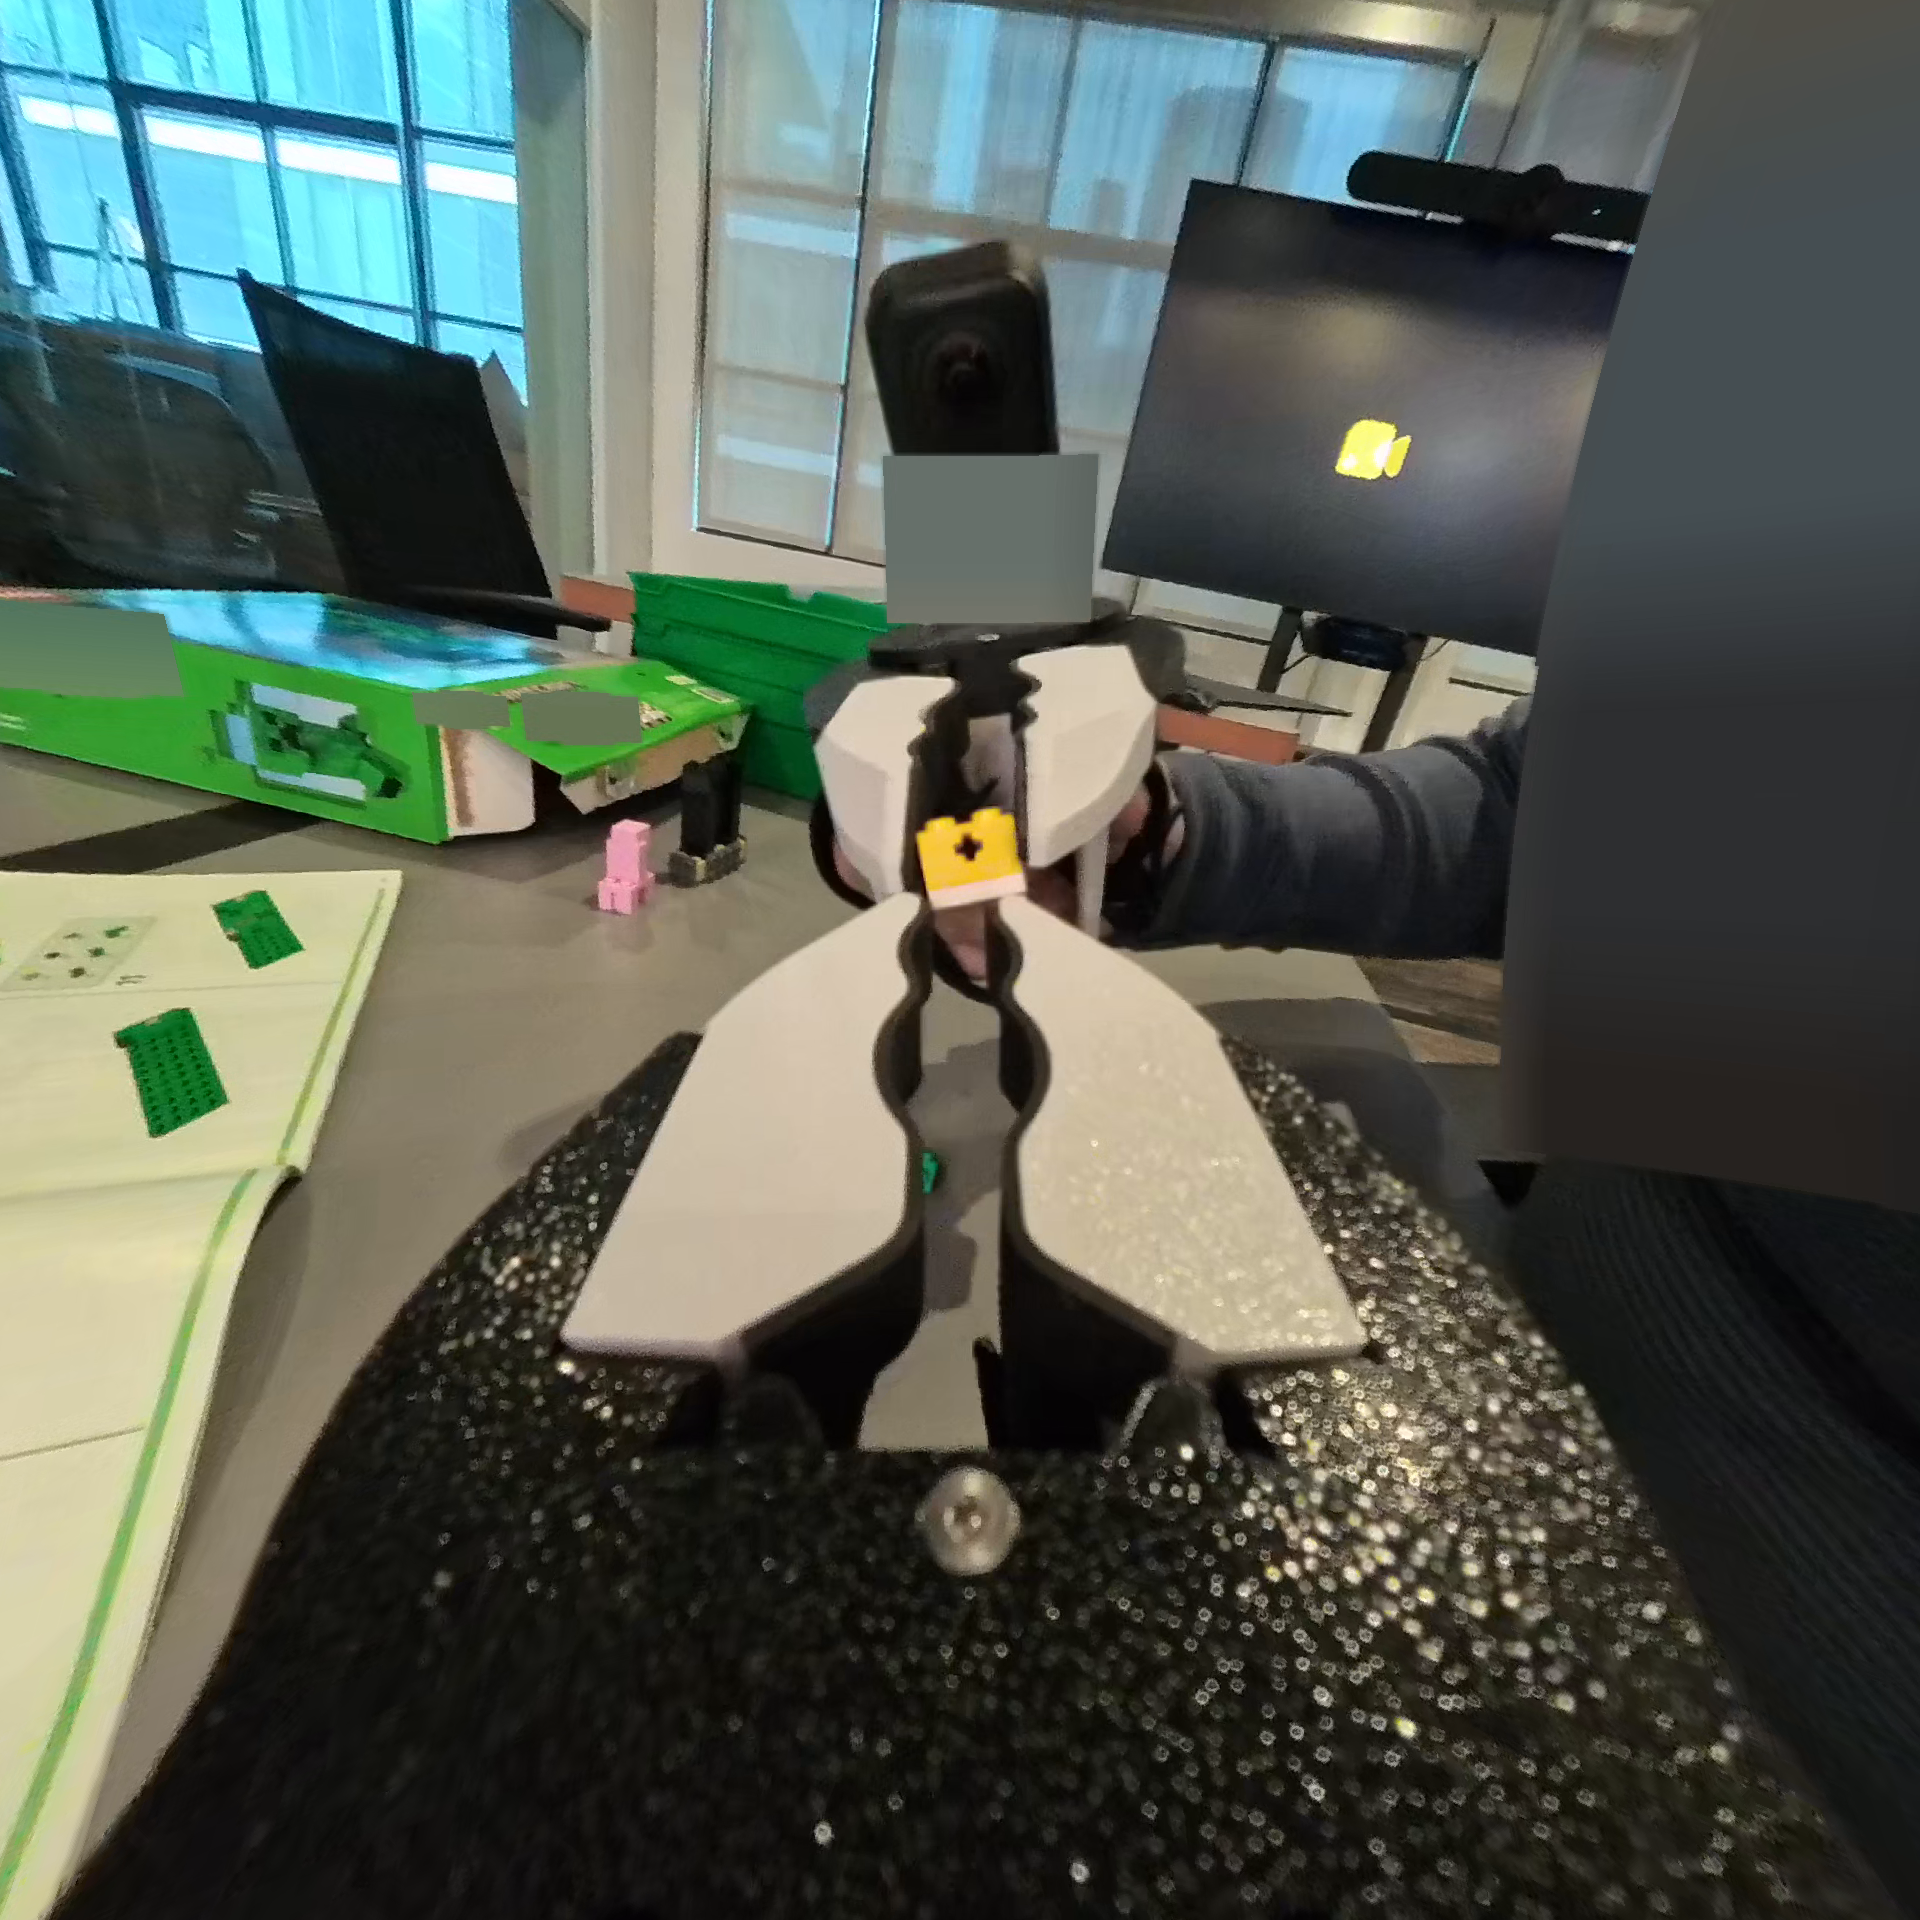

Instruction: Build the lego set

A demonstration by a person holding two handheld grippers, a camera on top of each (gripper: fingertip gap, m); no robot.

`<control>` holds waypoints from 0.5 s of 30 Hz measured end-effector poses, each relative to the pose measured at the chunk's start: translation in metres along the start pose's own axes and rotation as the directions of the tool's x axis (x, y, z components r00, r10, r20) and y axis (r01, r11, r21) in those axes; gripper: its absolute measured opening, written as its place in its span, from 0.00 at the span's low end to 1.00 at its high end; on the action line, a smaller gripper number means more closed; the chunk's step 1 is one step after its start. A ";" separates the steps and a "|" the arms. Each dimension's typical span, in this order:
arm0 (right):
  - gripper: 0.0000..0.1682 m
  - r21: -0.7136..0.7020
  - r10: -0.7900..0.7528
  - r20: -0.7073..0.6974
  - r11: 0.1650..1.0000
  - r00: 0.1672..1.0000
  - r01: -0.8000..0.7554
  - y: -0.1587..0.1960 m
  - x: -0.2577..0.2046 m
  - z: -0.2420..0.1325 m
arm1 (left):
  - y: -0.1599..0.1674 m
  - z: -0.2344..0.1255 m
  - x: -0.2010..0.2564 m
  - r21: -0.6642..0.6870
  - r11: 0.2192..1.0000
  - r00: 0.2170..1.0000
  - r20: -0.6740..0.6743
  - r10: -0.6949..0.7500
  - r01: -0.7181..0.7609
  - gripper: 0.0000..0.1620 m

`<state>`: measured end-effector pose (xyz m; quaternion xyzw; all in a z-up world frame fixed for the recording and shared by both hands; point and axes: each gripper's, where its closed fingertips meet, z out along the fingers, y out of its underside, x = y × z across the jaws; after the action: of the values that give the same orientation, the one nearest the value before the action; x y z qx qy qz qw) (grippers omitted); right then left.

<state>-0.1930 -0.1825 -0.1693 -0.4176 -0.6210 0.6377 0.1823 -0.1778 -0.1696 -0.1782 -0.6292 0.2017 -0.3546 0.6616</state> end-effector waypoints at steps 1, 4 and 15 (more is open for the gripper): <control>0.10 0.007 0.003 -0.003 1.000 1.000 -0.003 0.000 0.000 0.000 | 0.000 0.000 -0.001 0.000 1.000 1.000 0.009 0.010 -0.010 0.06; 0.10 0.033 -0.003 -0.009 0.999 1.000 0.003 -0.001 0.000 -0.001 | -0.002 0.001 0.002 0.021 1.000 1.000 -0.003 0.001 -0.001 0.08; 0.10 -0.055 0.218 -0.015 0.974 0.976 -0.218 0.009 0.008 -0.006 | -0.004 -0.009 -0.008 -0.070 0.903 0.885 0.178 0.430 -0.424 0.19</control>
<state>-0.1907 -0.1747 -0.1790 -0.4911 -0.5885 0.6341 0.1020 -0.1907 -0.1700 -0.1764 -0.6098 0.2764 -0.1359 0.7303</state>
